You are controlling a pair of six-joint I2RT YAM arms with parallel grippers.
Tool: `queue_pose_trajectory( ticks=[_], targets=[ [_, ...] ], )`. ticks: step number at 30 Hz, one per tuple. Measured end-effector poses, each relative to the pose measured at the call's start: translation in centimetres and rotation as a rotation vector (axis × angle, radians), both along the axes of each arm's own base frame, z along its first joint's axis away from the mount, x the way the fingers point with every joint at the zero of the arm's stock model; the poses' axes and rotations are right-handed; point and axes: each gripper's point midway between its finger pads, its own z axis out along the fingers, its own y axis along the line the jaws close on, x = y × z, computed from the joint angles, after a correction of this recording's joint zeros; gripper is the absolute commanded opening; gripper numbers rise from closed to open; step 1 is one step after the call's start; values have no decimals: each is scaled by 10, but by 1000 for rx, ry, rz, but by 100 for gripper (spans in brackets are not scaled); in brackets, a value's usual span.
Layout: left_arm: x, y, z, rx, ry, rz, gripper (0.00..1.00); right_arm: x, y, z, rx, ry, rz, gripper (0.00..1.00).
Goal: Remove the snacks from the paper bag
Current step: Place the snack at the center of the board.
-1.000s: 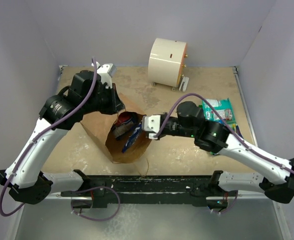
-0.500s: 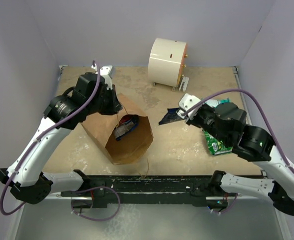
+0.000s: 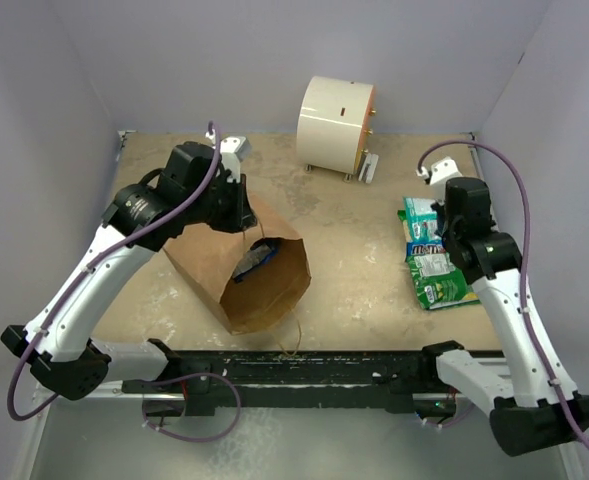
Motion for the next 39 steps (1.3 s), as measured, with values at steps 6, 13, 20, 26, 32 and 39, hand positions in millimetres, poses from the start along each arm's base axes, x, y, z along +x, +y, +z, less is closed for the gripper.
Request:
queue_pose_trajectory(
  ticks=[6, 13, 20, 26, 32, 39],
  targets=[
    [-7, -9, 3, -24, -5, -87, 0, -10, -59, -31, -14, 74, -211, 0],
    [-10, -13, 5, -20, -27, -153, 0, -5, -71, -48, 3, 130, -249, 0],
    [-10, -13, 5, -7, -41, -172, 0, -5, -65, -72, 39, 216, -240, 0],
    [-10, -12, 5, -7, -40, -170, 0, -15, -57, -85, 66, 295, -205, 0],
    [-8, -11, 5, -9, -39, -161, 0, -20, -38, -98, 142, 352, -129, 0],
    [-7, -11, 0, -10, -25, -155, 0, -17, -6, -126, 238, 455, -55, 0]
  ],
)
